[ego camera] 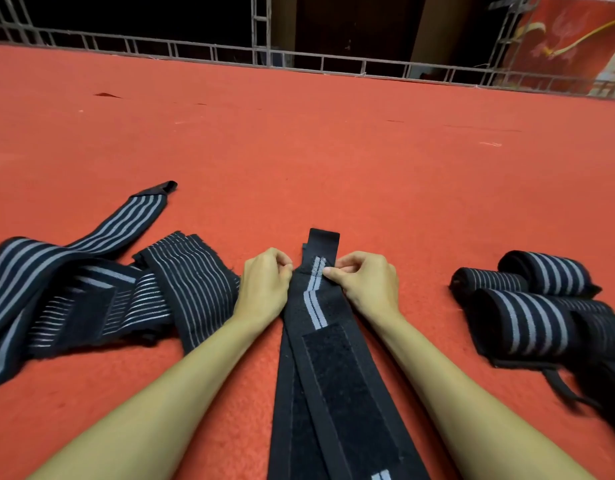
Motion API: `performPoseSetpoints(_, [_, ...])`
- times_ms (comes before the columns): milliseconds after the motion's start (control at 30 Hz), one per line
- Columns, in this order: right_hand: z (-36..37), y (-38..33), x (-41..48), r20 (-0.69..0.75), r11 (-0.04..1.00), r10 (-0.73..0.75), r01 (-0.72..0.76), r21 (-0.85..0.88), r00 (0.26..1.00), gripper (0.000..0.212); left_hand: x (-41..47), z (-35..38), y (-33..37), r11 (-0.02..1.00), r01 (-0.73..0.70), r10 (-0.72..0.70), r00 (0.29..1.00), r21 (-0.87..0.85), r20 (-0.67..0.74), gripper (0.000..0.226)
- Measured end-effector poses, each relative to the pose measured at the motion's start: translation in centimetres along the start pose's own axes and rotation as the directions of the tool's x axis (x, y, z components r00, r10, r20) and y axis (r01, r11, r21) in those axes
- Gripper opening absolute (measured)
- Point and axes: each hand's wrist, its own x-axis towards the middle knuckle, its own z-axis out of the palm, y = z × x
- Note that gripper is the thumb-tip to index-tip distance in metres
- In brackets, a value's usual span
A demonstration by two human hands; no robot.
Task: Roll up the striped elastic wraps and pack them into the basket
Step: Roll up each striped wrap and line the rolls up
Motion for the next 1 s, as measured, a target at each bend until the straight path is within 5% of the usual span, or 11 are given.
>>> performPoseSetpoints(233, [0.1,0.5,0.5,-0.014,0.997,-0.046,0.045,-0.056,0.999,0.024,-0.1,0.3,0.1,0.999,-0.014,0.011,0.998,0.045,0.069,0.023])
performPoseSetpoints(367, [0.6,0.9,0.7,0.055,0.983,-0.111,0.118,-0.140,0.992,0.024,-0.1,0.1,0.4,0.998,0.015,-0.023,0.991,0.062,0.131,0.005])
performPoseSetpoints(467, [0.7,0.8,0.4,0.096,0.977,-0.121,0.136,-0.164,0.988,0.024,-0.4,-0.2,1.1,0.998,-0.030,0.017,0.979,0.060,0.205,0.025])
performPoseSetpoints(567, [-0.2,-0.3,-0.1,0.123,0.988,-0.127,0.137,-0.075,0.984,0.017,-1.1,-0.9,1.9,1.000,-0.026,0.029,0.971,-0.017,0.238,0.016])
performPoseSetpoints(667, [-1.9,-2.2,-1.1,0.092,0.983,-0.184,0.186,-0.008,0.979,0.013,-1.3,-2.0,3.1,0.995,0.025,-0.002,0.974,-0.100,0.225,0.030])
performPoseSetpoints(833, [-6.3,-5.8,-2.9,-0.010,0.952,-0.296,0.295,0.083,0.955,0.007,-2.0,-6.8,6.9,0.992,-0.115,0.125,0.953,-0.054,0.275,0.027])
performPoseSetpoints(1000, [-11.7,-9.7,-6.4,0.023,0.912,-0.306,0.286,0.295,0.952,0.013,-5.9,-12.0,11.8,0.948,-0.152,0.244,0.909,-0.279,0.337,0.028])
